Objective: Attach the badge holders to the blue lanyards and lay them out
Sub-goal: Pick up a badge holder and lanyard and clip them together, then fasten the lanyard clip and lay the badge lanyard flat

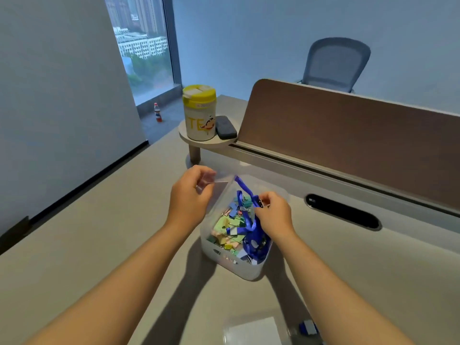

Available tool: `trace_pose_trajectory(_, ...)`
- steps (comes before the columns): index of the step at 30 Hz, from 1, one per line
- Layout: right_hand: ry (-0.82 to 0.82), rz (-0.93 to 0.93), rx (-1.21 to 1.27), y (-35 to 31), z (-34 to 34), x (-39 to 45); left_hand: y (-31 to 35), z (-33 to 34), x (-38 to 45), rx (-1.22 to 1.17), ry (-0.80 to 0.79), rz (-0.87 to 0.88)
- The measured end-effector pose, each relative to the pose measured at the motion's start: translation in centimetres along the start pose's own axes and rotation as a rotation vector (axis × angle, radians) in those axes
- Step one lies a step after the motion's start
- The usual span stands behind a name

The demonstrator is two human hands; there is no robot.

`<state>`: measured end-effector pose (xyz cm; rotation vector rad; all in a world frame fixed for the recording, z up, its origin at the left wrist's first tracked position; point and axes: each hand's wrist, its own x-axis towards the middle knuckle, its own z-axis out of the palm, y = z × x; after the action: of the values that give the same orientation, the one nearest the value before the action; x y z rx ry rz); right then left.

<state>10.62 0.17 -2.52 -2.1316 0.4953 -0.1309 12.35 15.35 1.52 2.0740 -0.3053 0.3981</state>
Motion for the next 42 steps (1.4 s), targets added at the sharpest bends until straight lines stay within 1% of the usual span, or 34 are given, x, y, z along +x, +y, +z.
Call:
trace_pose_trajectory(3,-0.123,0.030,-0.219,2.2,0.2,-0.2,-0.5,0.8,0.0,-0.008,-0.048,-0.014)
trace_pose_trajectory(5,-0.140,0.053,-0.230,2.7,-0.6,-0.5,-0.4,1.3,-0.1,-0.024,-0.079,-0.006)
trace_pose_trajectory(7,-0.123,0.027,-0.201,2.7,-1.8,-0.9,0.1,1.9,-0.3,-0.036,-0.105,0.011)
trace_pose_trajectory(12,-0.043,-0.048,-0.064,3.0,-5.6,-2.6,3.0,3.9,-1.6,-0.100,-0.144,0.061)
trace_pose_trajectory(15,0.019,-0.079,-0.032,4.4,-9.3,-4.7,5.8,5.9,-3.8,-0.157,-0.159,0.111)
trace_pose_trajectory(19,0.146,-0.109,0.017,7.7,-14.0,-8.4,9.1,9.5,-8.3,-0.242,-0.167,0.244)
trace_pose_trajectory(23,0.289,-0.116,0.004,13.0,-16.4,-14.0,10.6,13.2,-14.7,-0.289,-0.255,0.393)
trace_pose_trajectory(25,0.352,-0.091,-0.026,16.0,-17.0,-17.4,11.1,14.4,-18.0,-0.325,-0.294,0.460)
trace_pose_trajectory(28,0.419,-0.005,-0.080,20.4,-17.9,-22.3,12.1,15.7,-22.8,-0.338,-0.336,0.557)
trace_pose_trajectory(32,0.479,0.134,-0.172,25.6,-19.2,-26.5,13.5,17.7,-27.2,-0.329,-0.367,0.613)
trace_pose_trajectory(36,0.445,0.193,-0.306,29.4,-20.6,-27.1,14.2,20.1,-29.5,-0.319,-0.406,0.628)
trace_pose_trajectory(42,0.399,0.185,-0.447,33.0,-21.2,-24.0,14.3,23.9,-29.6,-0.276,-0.416,0.599)
